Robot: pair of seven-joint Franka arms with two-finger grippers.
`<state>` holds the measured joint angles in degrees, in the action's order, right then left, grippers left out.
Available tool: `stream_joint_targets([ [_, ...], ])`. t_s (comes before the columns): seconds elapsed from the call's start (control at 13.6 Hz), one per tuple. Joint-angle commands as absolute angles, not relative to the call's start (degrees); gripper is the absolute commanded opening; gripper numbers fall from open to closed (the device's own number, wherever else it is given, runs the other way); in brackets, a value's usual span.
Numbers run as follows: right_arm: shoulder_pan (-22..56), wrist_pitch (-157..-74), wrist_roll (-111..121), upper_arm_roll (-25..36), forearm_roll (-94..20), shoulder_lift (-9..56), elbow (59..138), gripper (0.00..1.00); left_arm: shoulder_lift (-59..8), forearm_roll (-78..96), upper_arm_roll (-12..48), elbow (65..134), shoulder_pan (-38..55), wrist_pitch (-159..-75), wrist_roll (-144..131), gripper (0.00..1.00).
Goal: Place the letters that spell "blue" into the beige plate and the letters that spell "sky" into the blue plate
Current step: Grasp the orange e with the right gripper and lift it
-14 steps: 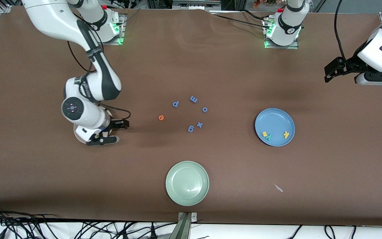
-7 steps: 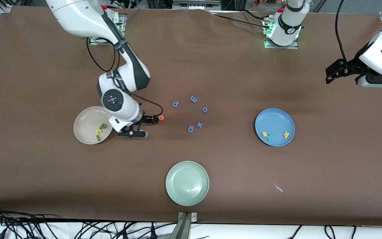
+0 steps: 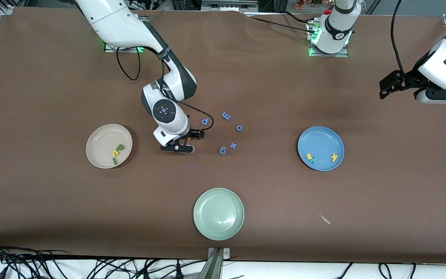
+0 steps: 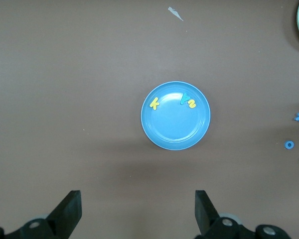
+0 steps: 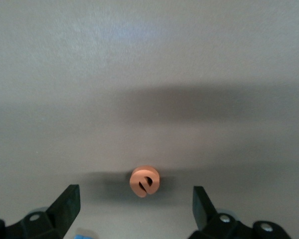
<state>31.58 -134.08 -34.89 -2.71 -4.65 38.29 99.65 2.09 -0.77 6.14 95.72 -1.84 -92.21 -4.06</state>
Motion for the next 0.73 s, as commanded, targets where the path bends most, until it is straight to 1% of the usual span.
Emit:
stream_joint_targets([
  [0.0, 31.8, -135.3, -34.8, -2.5, -4.4, 38.3, 100.7, 1.0, 1.5, -0.4, 6.5, 94.5, -2.0, -92.0, -4.1, 1.0],
  [0.07, 31.9, -136.4, -34.8, -2.5, -4.4, 38.3, 101.2, 0.99, 1.5, -0.4, 6.5, 94.5, -1.9, -92.0, -4.1, 1.0],
  [0.29, 31.9, -136.8, -34.8, -2.5, -4.4, 38.8, 101.2, 0.84, 1.6, -0.4, 6.5, 94.5, -2.0, -92.0, -4.1, 1.0],
  [0.37, 31.8, -136.8, -34.8, -2.5, -4.4, 38.9, 101.2, 0.71, 1.6, -0.4, 6.5, 94.5, -1.9, -92.0, -4.1, 1.0],
  [0.44, 31.9, -136.8, -34.8, -2.5, -4.5, 39.0, 101.2, 0.64, 1.6, -0.4, 6.6, 94.5, -1.9, -92.0, -4.1, 1.0],
  [0.66, 31.9, -136.8, -34.8, -2.5, -4.4, 39.1, 101.7, 0.46, 1.6, -0.4, 6.6, 94.5, -2.0, -92.0, -4.1, 1.0],
])
